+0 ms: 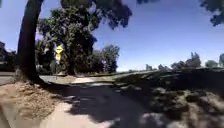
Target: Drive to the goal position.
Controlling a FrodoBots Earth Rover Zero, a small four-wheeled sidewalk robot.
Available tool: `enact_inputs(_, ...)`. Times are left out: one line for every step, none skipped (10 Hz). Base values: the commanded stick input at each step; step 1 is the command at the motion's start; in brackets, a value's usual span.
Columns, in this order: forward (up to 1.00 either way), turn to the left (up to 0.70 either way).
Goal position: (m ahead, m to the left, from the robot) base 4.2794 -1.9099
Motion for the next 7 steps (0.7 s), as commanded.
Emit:
enact_inputs(0.85, 0.00)
enact_inputs(0.85, 0.00)
enact_inputs(0.85, 0.00)
enact_inputs(0.85, 0.00)
enact_inputs(0.85, 0.00)
enact_inputs(0.85, 0.00)
enact_inputs(0.85, 0.00)
